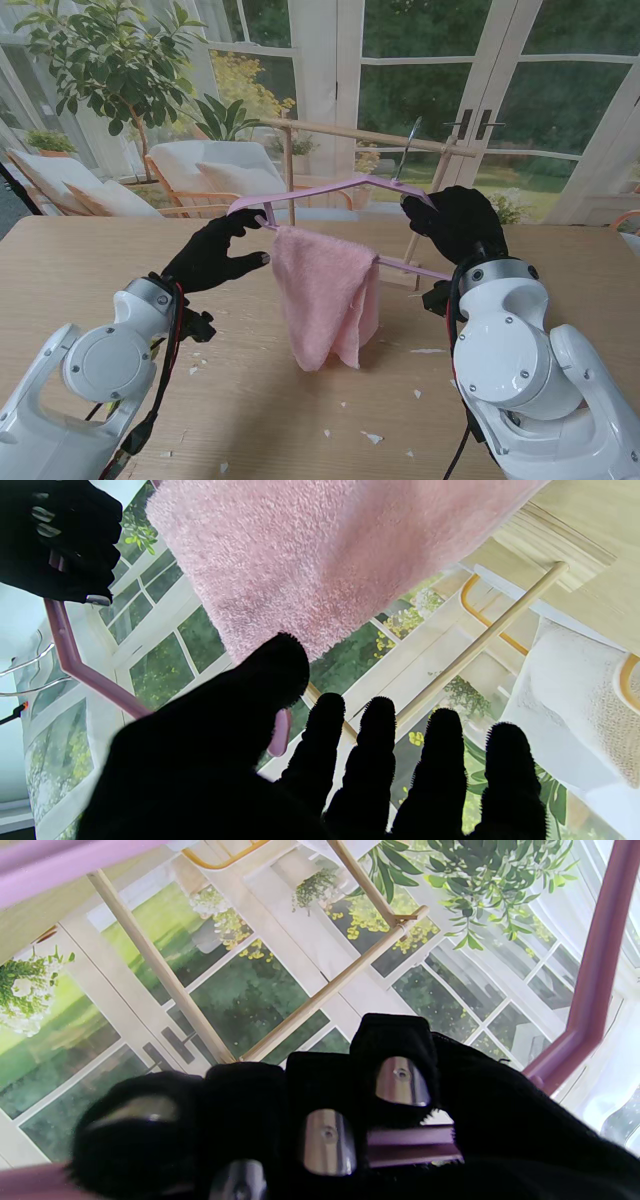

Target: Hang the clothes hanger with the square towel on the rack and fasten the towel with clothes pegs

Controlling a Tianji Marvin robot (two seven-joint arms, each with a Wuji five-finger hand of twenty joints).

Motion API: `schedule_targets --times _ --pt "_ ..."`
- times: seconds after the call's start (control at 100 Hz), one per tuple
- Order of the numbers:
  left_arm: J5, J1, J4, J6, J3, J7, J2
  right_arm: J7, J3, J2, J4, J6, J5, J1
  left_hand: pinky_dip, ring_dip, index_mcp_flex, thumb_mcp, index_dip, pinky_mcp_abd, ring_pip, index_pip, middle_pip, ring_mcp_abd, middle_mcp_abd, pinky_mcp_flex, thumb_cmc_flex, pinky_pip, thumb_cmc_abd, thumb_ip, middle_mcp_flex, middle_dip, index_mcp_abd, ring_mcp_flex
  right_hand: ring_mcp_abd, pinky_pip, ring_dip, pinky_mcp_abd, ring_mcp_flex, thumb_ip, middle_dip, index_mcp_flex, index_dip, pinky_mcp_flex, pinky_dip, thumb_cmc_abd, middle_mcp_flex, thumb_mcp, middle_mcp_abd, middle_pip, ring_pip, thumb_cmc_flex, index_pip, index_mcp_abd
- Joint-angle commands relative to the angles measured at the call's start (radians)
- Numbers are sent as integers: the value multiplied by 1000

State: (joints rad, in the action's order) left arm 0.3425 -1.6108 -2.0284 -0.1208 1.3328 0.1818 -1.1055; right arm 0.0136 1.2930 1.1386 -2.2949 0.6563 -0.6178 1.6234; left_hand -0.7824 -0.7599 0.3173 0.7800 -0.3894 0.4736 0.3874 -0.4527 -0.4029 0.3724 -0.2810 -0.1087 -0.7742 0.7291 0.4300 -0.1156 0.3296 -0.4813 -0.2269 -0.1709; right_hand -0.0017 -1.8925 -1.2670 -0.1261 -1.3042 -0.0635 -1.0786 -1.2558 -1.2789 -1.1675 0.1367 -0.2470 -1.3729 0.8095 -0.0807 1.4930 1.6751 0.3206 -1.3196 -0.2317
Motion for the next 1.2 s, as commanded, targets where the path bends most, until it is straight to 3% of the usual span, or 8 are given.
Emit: schedule_targets --times 0.0,0.21,0.27,0.33,0.39,0.58,0.72,1.19 --pt "0 2 -21 1 25 21 13 -13 7 -1 4 -4 -11 14 -24 18 -80 29 25 -41 -31 35 29 -35 53 -20 40 -52 27 30 -39 22 -21 33 -30 -202 -61 178 -5 -41 -2 -71 -26 -80 1184 53 -72 0 57 94 186 12 -2 0" --pt "27 -5 -41 11 45 84 29 5 13 4 9 -22 -1 24 -87 68 -77 43 68 -73 -158 129 98 -67 64 -12 167 -309 83 -1 -81 80 -28 67 -29 -202 -61 180 -4 -41 -2 -71 -26 -80 1184 52 -73 2 57 95 186 12 -2 1" --pt "48 -6 -48 -2 45 95 32 12 14 5 9 -24 7 26 -104 78 35 33 45 -71 -197 100 107 -70 56 -4 186 -386 80 -4 -66 84 -70 75 -27 -202 -61 180 -4 -41 -2 -72 -26 -80 1184 51 -73 3 58 95 186 12 -3 2" --pt "72 -7 -53 -19 40 91 31 13 16 6 7 -26 10 28 -159 78 254 -34 57 -73 -242 131 134 -70 37 -9 192 -469 25 -2 -47 100 -134 85 -27 -202 -61 180 -4 -41 -2 -72 -26 -80 1184 51 -73 3 58 95 186 12 -3 2" --pt "80 -8 -56 -37 33 78 28 13 18 6 5 -26 12 29 -180 69 325 -55 99 -73 -267 206 144 -67 31 -15 186 -483 12 0 -36 106 -162 78 -27 -202 -61 180 -4 -41 -2 -72 -26 -80 1184 51 -73 3 58 95 186 12 -3 2" --pt "138 -1 -63 -92 19 88 32 14 22 6 -1 -33 21 33 -191 56 93 -96 187 -73 -276 419 197 -71 -3 -15 205 -492 -1 8 -79 130 -149 85 -28 -202 -62 180 -4 -41 -2 -72 -26 -80 1184 51 -73 3 58 95 186 11 -3 1" --pt "126 8 -52 -103 11 90 32 13 24 6 -4 -42 21 35 -191 57 52 -83 190 -77 -277 426 197 -77 11 -14 194 -495 12 12 -84 125 -111 87 -29 -202 -62 180 -4 -41 -2 -72 -26 -80 1184 50 -72 4 57 96 186 10 -4 1" --pt "120 42 -14 107 32 72 33 -6 -12 -4 31 -91 -34 34 -107 123 -89 34 145 -162 -300 344 205 -142 90 -10 191 -541 70 1 -166 126 -31 135 -33 -202 -62 182 -5 -42 -2 -71 -25 -81 1183 52 -72 3 54 96 185 9 -5 -2"
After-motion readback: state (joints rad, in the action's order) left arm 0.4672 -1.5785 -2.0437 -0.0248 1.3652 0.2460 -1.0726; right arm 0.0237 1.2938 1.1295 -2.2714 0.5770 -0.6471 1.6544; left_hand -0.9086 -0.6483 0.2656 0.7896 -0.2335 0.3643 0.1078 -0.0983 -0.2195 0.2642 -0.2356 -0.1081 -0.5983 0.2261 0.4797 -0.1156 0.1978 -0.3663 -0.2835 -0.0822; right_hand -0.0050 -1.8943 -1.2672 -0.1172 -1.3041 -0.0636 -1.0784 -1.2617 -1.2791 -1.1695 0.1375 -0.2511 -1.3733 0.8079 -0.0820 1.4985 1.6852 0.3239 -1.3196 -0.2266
